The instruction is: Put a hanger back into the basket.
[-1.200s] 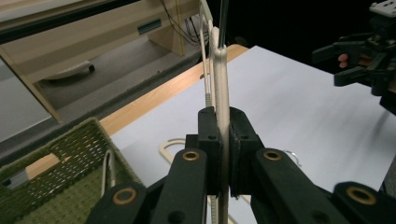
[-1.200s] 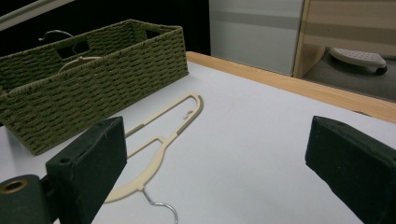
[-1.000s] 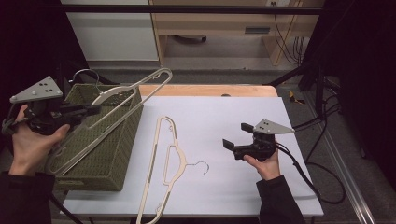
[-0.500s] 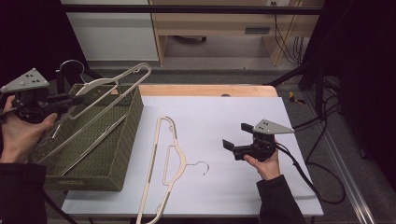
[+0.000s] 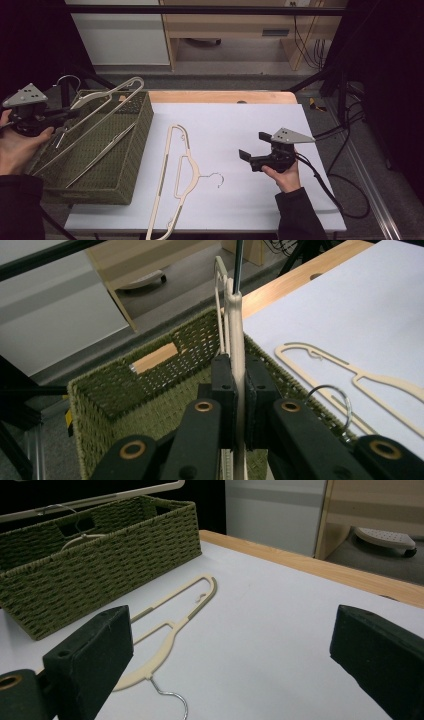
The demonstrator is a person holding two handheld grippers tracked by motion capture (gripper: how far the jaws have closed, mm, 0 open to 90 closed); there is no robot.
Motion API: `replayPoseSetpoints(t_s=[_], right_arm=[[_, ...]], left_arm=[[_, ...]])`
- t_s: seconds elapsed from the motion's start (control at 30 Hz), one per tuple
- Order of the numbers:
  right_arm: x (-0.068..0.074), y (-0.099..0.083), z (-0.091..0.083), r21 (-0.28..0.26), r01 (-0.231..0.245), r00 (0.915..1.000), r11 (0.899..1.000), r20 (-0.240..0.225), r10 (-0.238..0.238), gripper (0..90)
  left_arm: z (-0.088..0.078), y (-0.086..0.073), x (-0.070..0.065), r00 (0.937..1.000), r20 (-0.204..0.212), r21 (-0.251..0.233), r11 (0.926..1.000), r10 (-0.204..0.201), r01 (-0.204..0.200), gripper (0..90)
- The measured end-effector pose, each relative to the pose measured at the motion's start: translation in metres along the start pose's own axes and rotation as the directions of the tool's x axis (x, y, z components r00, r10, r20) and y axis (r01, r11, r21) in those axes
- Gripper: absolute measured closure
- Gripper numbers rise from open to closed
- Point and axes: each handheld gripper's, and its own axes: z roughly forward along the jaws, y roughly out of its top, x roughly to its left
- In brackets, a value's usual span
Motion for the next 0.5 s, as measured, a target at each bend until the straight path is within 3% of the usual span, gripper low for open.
replayPoseSetpoints(t_s=[0.17,0.5], right_arm=[[0.0,0.0,0.0,0.0,0.002,1.0,1.0,-0.001,-0.002,4.0],[0.0,0.0,-0.001,-0.001,-0.006,1.0,1.0,0.003,0.006,4.1]], left_arm=[[0.006,-0.012,0.006,0.9999,-0.016,0.015,0.9999,-0.002,0.002,85.7],[0.025,-0.038,0.004,0.9989,-0.019,0.075,0.9963,0.043,-0.042,85.7]])
